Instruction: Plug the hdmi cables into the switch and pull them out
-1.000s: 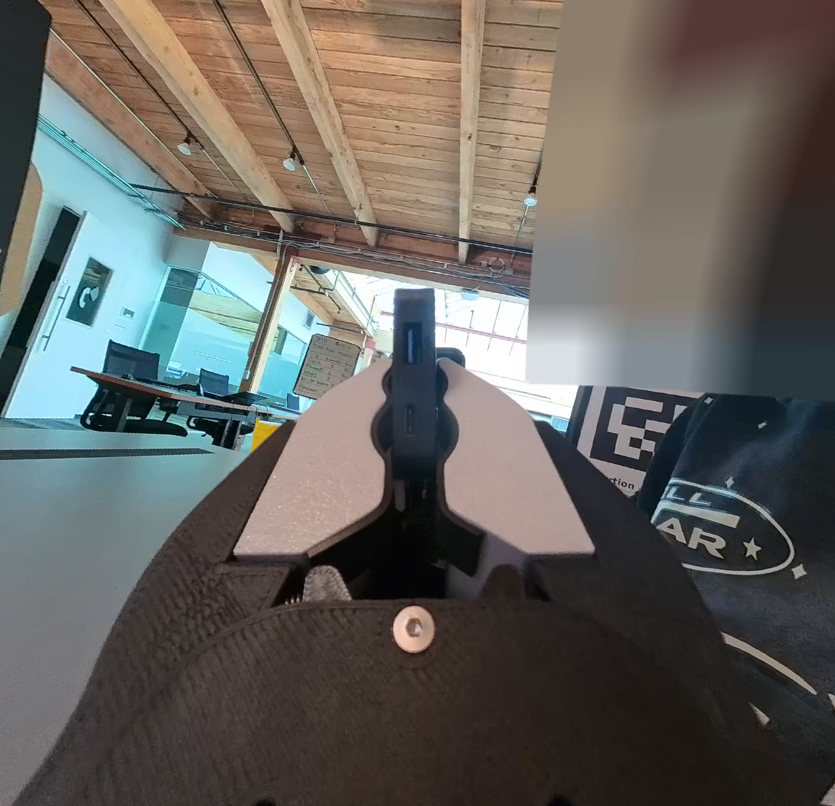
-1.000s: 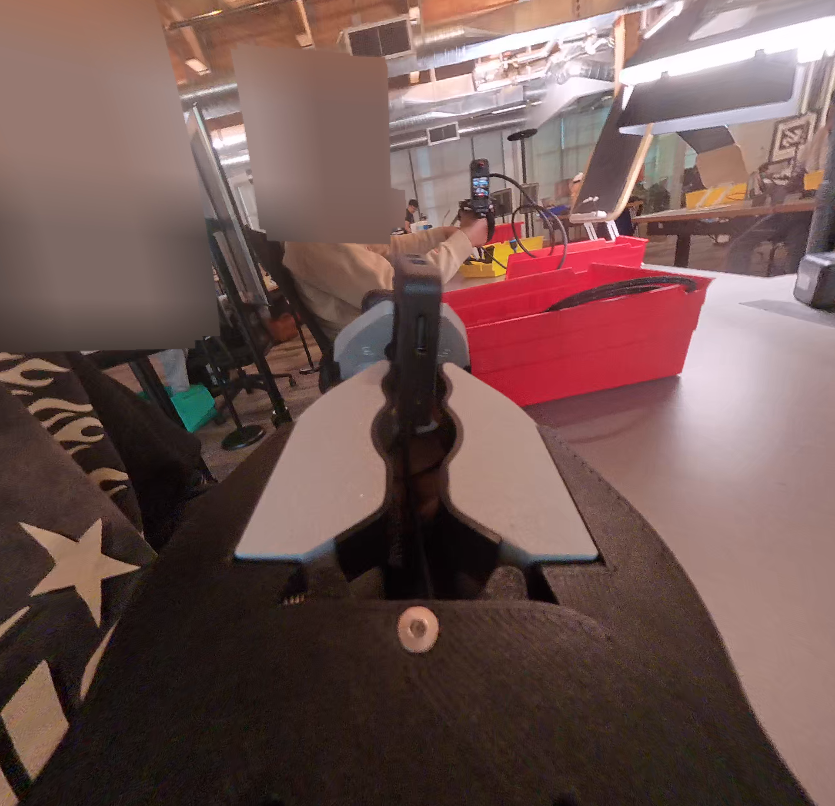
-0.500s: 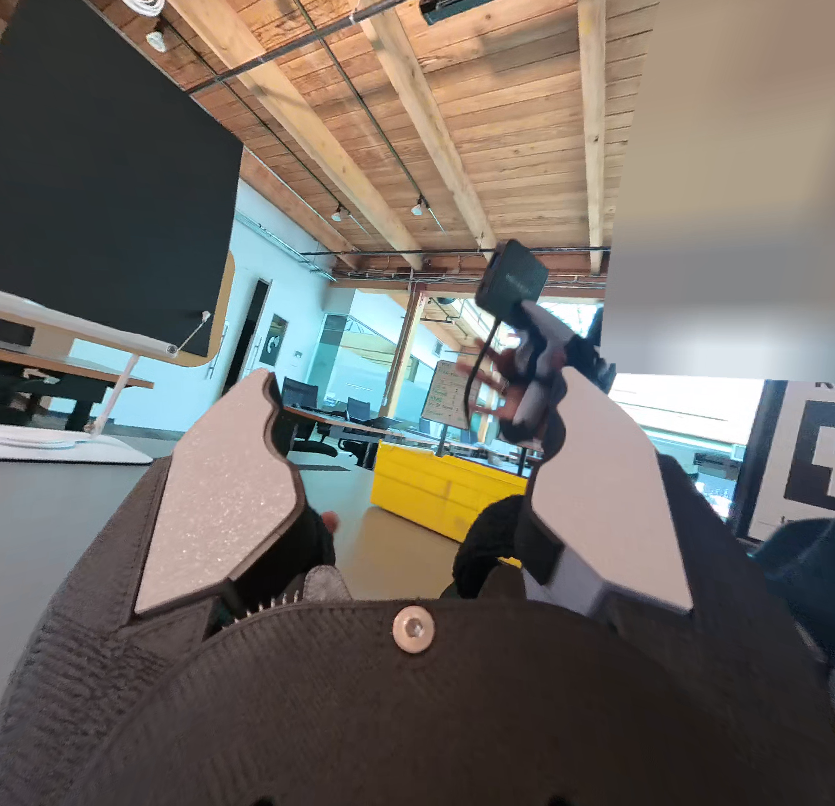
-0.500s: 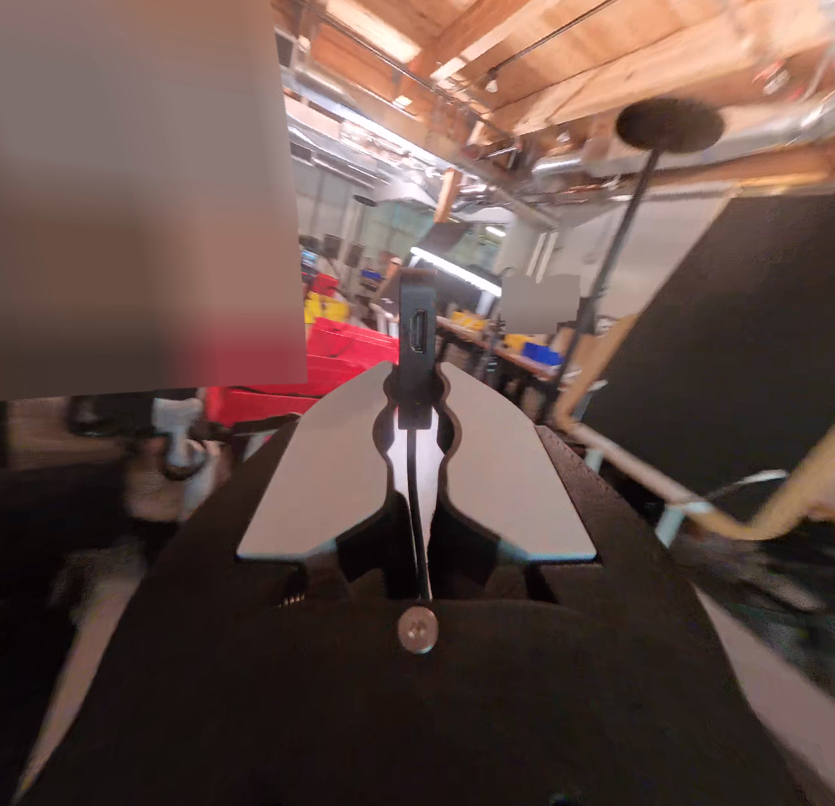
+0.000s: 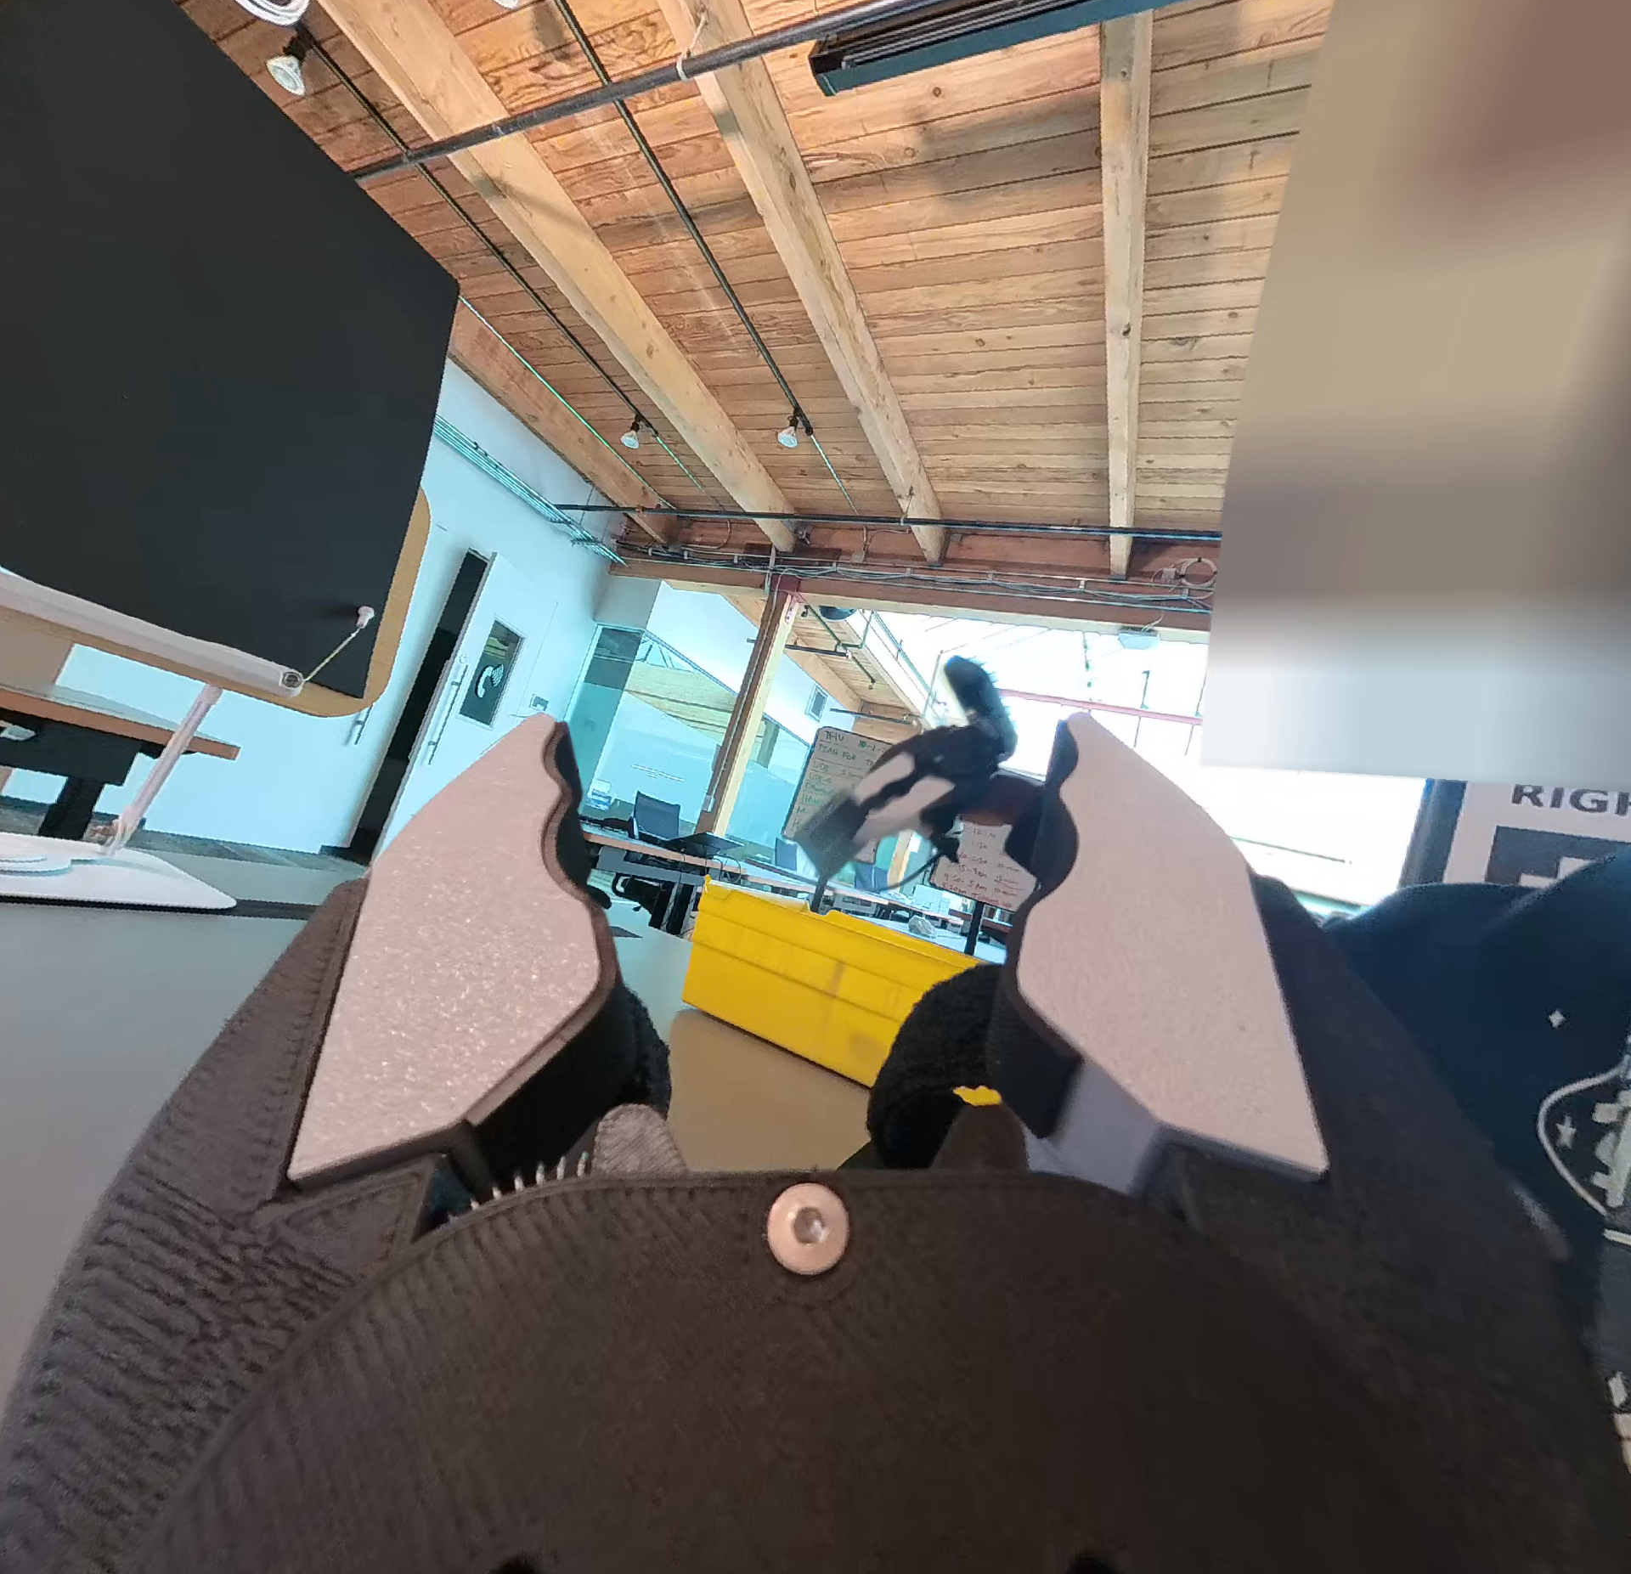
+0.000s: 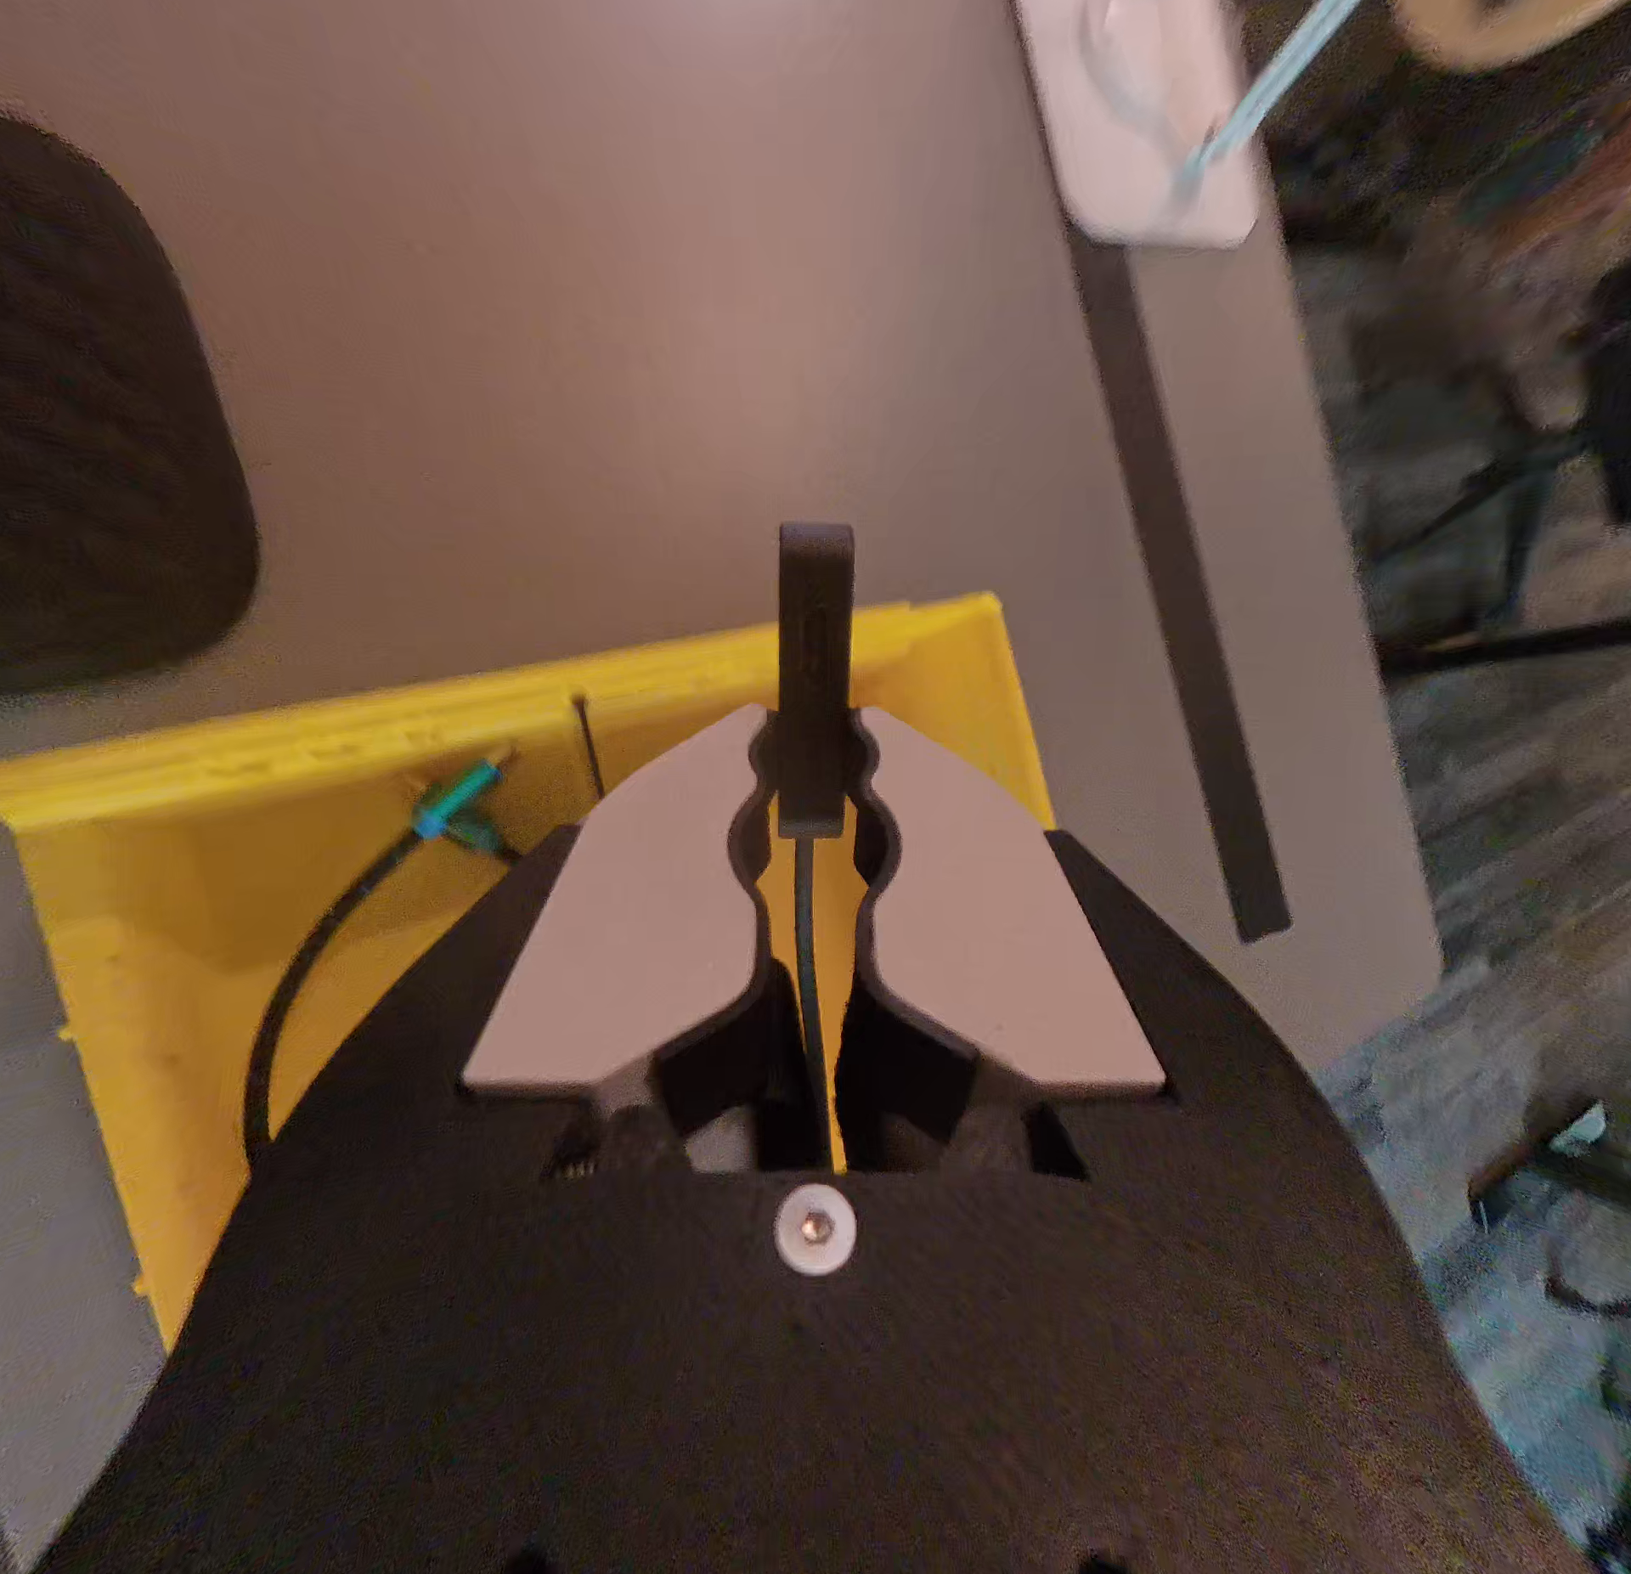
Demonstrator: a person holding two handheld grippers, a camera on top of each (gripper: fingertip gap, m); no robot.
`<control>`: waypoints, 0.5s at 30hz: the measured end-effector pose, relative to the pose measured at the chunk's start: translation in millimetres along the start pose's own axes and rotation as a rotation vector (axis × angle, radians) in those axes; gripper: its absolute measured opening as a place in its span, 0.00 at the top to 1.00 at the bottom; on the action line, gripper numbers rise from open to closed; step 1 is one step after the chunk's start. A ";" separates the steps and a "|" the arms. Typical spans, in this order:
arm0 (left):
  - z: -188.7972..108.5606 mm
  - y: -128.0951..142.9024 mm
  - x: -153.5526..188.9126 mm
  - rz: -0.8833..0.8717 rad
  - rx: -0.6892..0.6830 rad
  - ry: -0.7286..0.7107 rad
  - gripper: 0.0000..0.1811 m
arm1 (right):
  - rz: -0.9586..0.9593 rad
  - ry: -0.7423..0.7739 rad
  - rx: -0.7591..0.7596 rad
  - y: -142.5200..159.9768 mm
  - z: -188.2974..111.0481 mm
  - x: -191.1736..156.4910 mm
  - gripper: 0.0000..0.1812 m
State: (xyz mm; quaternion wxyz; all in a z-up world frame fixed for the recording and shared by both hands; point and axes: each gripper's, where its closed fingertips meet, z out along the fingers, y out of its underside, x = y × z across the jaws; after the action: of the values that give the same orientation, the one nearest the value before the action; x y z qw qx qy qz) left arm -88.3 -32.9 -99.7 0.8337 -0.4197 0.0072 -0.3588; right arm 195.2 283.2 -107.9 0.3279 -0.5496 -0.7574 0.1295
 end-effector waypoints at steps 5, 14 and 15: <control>-2.5 -0.3 -3.4 -0.008 -0.001 -0.006 0.46 | 0.056 -0.113 -0.191 48.1 38.6 -1.8 0.92; -6.6 -2.9 -5.6 -0.017 0.000 -0.012 0.47 | 0.107 -0.299 -0.392 94.0 77.1 -25.1 0.92; -7.0 -3.1 -6.0 -0.019 0.001 -0.013 0.47 | 0.114 -0.305 -0.394 95.0 79.0 -26.7 0.92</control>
State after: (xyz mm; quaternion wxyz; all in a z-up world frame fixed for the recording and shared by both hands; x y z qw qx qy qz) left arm -96.7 -35.3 -103.8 0.8304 -0.4219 -0.0023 -0.3640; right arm 220.6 306.1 -229.6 0.0884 -0.6187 -0.7766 0.0789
